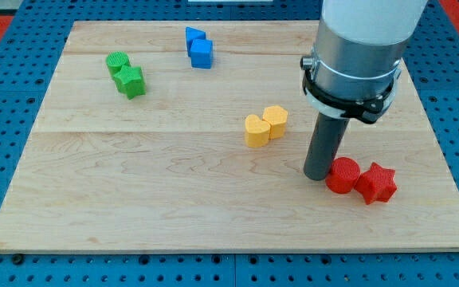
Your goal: Touch the red blocks
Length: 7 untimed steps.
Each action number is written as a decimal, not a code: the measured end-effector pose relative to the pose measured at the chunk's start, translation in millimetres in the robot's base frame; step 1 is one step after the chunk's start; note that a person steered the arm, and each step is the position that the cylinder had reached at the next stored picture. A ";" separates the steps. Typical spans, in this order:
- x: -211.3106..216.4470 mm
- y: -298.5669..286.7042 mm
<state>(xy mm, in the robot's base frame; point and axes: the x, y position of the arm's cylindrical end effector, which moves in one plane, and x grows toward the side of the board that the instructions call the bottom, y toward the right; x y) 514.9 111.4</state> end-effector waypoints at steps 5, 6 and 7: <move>-16.8 20.3; -16.6 20.3; -16.6 20.3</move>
<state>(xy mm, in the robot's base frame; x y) 498.3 131.7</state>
